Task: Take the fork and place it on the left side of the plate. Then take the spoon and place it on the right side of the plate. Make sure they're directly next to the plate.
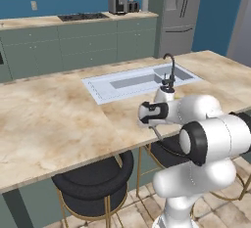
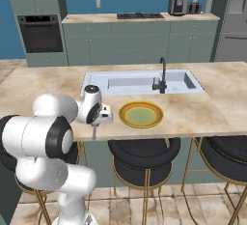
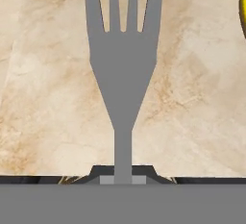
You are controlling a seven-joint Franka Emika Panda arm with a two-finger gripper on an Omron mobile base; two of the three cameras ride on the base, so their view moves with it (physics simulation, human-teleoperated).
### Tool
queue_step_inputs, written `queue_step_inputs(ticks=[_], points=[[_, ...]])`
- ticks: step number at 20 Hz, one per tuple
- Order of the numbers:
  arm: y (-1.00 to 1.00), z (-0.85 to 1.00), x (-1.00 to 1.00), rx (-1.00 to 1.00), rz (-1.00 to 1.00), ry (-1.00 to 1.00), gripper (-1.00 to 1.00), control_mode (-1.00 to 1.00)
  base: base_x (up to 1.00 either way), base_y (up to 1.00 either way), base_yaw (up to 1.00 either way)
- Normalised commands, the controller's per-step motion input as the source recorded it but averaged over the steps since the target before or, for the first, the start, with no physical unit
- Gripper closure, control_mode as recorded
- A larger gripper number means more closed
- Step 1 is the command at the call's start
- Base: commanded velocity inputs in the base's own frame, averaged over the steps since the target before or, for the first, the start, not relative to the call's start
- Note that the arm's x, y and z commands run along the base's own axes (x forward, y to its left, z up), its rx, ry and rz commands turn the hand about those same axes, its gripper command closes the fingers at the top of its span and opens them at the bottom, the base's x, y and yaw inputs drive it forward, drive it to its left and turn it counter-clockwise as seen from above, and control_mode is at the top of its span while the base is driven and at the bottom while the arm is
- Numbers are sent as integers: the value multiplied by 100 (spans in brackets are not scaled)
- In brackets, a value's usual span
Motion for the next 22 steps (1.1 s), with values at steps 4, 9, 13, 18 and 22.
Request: queue_step_inputs(ticks=[4, 9, 13, 18, 22], points=[[0, -10, 56, 0, 7, 0, 100, -100, 0, 0, 0], [0, -23, 31, -1, 2, 0, 100, -100, 0, 0, 0], [0, -22, 49, -1, 1, 0, 100, -100, 0, 0, 0], [0, -17, 49, 0, 1, 0, 100, -100, 0, 0, 0], [-3, -7, 35, -2, 0, 0, 100, -100, 0, 0, 0]])
